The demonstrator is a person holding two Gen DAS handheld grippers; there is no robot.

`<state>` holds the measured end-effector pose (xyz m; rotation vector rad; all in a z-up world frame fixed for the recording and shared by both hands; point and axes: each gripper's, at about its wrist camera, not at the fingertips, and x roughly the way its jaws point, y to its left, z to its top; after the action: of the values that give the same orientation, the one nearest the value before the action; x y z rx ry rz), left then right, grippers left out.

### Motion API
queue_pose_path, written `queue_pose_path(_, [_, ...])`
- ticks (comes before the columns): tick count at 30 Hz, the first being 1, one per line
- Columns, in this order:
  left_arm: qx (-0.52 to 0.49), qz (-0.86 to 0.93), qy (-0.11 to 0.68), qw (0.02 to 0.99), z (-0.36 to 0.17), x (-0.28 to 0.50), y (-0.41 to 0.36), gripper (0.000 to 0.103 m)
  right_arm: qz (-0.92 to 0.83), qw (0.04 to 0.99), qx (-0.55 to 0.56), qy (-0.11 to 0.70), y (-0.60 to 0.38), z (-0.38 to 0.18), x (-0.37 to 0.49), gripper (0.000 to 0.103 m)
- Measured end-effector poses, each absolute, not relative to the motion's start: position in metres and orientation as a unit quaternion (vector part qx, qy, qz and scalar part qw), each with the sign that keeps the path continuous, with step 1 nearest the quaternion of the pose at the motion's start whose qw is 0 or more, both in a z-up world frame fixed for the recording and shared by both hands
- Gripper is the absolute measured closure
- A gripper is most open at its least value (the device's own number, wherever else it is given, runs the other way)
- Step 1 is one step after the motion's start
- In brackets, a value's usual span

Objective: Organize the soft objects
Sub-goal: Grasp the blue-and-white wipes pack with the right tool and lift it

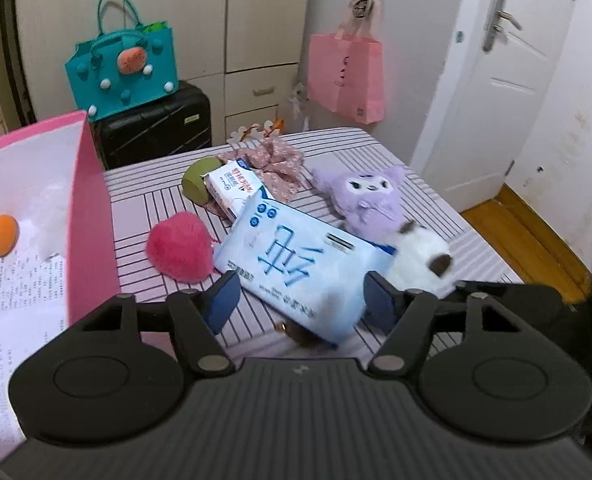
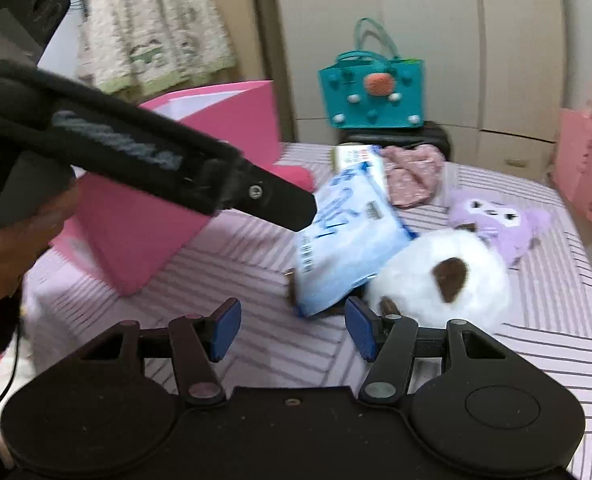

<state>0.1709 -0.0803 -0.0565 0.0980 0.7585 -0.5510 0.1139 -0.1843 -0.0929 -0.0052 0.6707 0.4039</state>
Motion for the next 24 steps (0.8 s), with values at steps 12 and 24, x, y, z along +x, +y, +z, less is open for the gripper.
queue_pose_path(12, [-0.01,-0.243,0.386,0.89,-0.081,0.215,-0.09,0.044,0.163,0.936,0.025,0.31,-0.204,-0.097,0.121,0.041])
queue_pose_path(24, [-0.043,-0.198,0.397,0.895,-0.094,0.254,-0.097,0.04,0.132,0.932,0.094,0.323,-0.219,-0.111,0.127,0.065])
